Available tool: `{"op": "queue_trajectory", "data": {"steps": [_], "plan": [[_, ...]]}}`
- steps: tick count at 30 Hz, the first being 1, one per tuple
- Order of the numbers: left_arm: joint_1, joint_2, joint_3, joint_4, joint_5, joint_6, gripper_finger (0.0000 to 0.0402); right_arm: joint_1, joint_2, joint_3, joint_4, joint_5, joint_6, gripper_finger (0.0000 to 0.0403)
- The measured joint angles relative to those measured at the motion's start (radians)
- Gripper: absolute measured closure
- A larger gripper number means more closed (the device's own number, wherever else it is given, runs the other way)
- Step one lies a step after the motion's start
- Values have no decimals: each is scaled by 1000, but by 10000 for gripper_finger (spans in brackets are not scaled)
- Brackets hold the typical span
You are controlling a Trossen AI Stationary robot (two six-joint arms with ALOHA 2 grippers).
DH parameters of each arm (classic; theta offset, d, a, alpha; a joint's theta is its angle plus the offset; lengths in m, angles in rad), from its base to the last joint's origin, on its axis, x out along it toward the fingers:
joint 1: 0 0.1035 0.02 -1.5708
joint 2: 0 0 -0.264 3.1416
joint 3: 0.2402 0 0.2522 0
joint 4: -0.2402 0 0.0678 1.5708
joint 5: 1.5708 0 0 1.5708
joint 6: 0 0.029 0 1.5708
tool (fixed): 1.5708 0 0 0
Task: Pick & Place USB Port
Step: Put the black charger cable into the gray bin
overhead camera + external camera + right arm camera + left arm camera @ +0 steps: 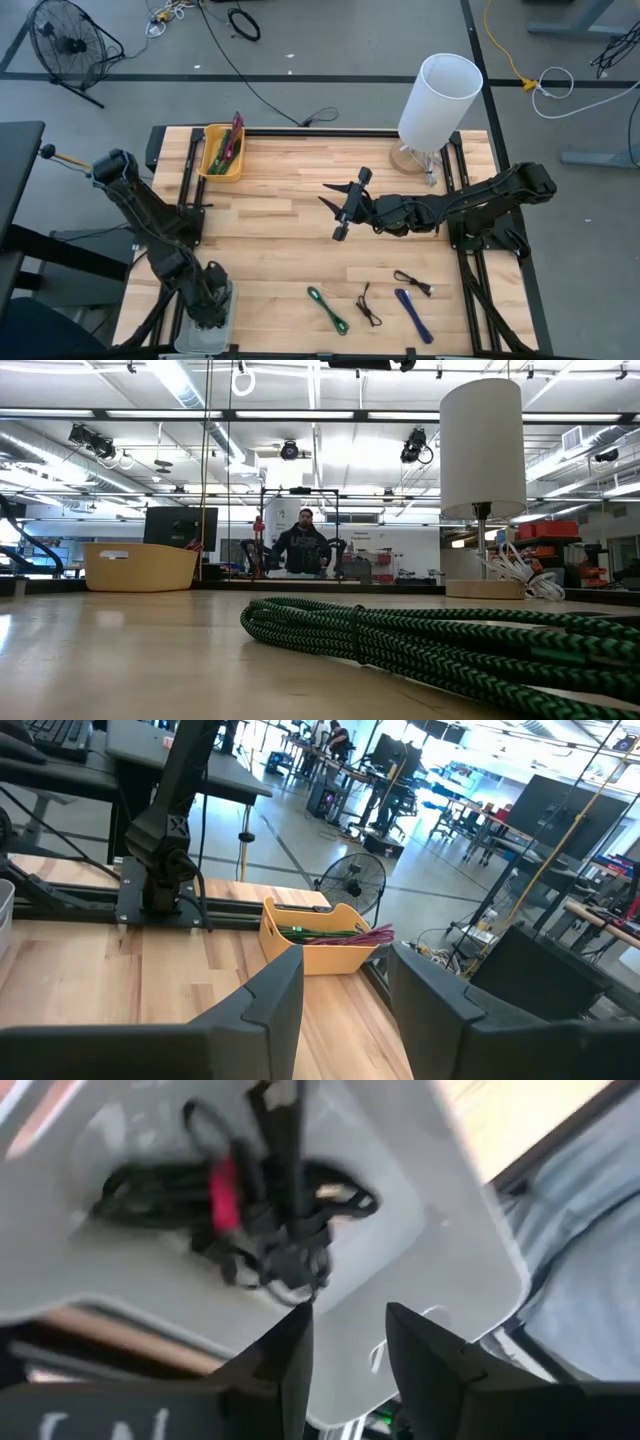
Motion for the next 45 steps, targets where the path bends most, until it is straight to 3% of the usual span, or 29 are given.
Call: {"op": "queue_trajectory", "data": {"steps": [4,8,12,18,20,21,23,27,29,33,37,39,45], "plan": [[20,-11,6,47,-54,114,267,0,0,0,0,0,0,254],[50,-35,58,67,-201,300,266,0,0,0,-2,0,0,254],[95,-56,111,66,-510,647,266,0,0,0,-5,0,0,254],[189,-58,158,132,-1099,1254,266,0,0,0,-7,0,14,254],[243,-58,158,240,-1225,1475,266,0,0,0,-7,0,24,254],[272,-58,158,308,-1240,1580,266,0,0,0,-7,0,26,254],[338,-58,158,450,-1187,1762,266,0,0,0,-7,0,27,254],[474,-58,159,660,-830,1975,266,0,0,0,-6,0,26,254],[537,-58,159,688,-712,2014,266,0,0,0,-6,0,27,254],[630,-58,159,694,-574,2014,266,0,0,0,-6,-1,27,254],[692,-58,159,725,-286,2076,266,0,0,0,-6,-1,27,254],[707,-58,159,725,-227,2088,266,0,0,0,-6,-1,27,254],[715,-58,159,725,-259,2088,266,1,0,0,-9,-32,83,254]]}}
